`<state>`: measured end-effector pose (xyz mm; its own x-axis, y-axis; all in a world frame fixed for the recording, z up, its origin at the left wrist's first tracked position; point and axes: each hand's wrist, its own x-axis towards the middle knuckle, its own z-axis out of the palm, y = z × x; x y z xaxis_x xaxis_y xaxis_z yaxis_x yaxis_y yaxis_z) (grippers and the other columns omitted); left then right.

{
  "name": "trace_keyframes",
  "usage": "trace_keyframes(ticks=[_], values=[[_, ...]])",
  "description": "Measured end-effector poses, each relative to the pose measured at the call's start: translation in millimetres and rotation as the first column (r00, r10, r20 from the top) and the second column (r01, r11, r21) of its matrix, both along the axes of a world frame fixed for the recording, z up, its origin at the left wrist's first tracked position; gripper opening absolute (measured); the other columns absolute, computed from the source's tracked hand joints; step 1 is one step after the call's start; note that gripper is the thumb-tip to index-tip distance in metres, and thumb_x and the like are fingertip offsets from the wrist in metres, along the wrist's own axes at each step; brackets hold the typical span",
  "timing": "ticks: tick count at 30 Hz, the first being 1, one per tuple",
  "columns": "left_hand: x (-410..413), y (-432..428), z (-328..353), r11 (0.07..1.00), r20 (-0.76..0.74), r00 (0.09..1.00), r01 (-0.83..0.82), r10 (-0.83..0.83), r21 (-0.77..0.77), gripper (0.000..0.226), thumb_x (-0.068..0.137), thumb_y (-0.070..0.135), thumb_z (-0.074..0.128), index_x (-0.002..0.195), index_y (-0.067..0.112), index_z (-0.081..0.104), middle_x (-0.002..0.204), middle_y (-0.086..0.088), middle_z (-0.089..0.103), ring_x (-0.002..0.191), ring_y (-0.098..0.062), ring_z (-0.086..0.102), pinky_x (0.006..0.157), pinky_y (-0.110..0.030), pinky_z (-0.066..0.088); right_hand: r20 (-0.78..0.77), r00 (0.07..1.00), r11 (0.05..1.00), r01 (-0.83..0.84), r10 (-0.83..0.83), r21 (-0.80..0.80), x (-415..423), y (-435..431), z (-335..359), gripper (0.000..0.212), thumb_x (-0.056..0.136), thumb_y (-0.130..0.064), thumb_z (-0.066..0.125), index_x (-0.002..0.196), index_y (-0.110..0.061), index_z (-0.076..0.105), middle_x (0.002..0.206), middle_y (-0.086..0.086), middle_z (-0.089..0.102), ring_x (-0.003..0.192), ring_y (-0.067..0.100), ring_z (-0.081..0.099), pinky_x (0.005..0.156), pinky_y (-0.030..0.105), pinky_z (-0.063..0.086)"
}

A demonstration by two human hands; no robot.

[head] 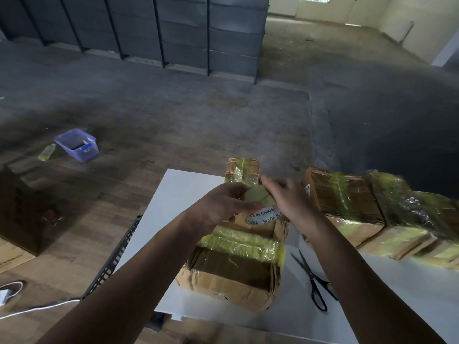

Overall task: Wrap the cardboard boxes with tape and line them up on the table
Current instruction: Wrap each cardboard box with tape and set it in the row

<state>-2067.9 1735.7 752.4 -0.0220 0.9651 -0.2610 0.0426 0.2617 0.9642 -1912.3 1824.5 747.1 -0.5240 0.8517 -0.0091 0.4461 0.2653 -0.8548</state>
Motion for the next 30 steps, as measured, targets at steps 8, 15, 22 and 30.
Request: trace_keyframes(ticks=[8, 15, 22, 30], values=[[-4, 4, 2, 0.998, -0.009, 0.999, 0.041, -0.041, 0.052, 0.021, 0.083, 0.000, 0.068, 0.099, 0.015, 0.066, 0.086, -0.001, 0.059, 0.053, -0.002, 0.052, 0.048, -0.017, 0.038, 0.061, 0.998, 0.981, -0.010, -0.002, 0.193, -4, -4, 0, 0.055, 0.098, -0.046, 0.042, 0.070, 0.000, 0.052, 0.049, -0.004, 0.035, 0.043, 0.010, 0.033, 0.045, 0.027, 0.026], [-9, 4, 1, 0.992, 0.022, 0.992, 0.122, -0.123, 0.030, 0.020, 0.085, -0.003, 0.064, 0.104, 0.002, 0.060, 0.092, -0.013, 0.051, 0.059, -0.009, 0.045, 0.051, -0.019, 0.036, 0.061, 0.994, 0.970, -0.097, 0.086, 0.225, -6, -2, 4, 0.049, 0.098, -0.043, 0.044, 0.064, -0.008, 0.047, 0.051, -0.005, 0.032, 0.044, 0.010, 0.030, 0.044, 0.022, 0.023], [-10, 4, -3, 0.994, 0.055, 0.993, 0.099, -0.101, 0.041, 0.026, 0.074, 0.005, 0.064, 0.100, 0.004, 0.062, 0.091, -0.013, 0.053, 0.056, -0.005, 0.048, 0.051, -0.018, 0.037, 0.041, 0.995, 0.980, -0.099, 0.093, 0.171, -6, 1, 0, 0.050, 0.100, -0.040, 0.045, 0.064, -0.005, 0.048, 0.045, -0.009, 0.034, 0.042, 0.009, 0.032, 0.040, 0.016, 0.025], [-13, 9, -7, 0.997, 0.075, 0.995, 0.062, -0.065, 0.034, 0.020, 0.085, 0.001, 0.068, 0.105, 0.004, 0.066, 0.092, -0.009, 0.059, 0.064, -0.008, 0.053, 0.052, -0.018, 0.040, 0.069, 0.996, 0.981, -0.073, 0.061, 0.182, -10, 8, -1, 0.058, 0.096, -0.050, 0.042, 0.074, 0.002, 0.054, 0.058, 0.008, 0.043, 0.049, 0.018, 0.042, 0.050, 0.032, 0.031]])
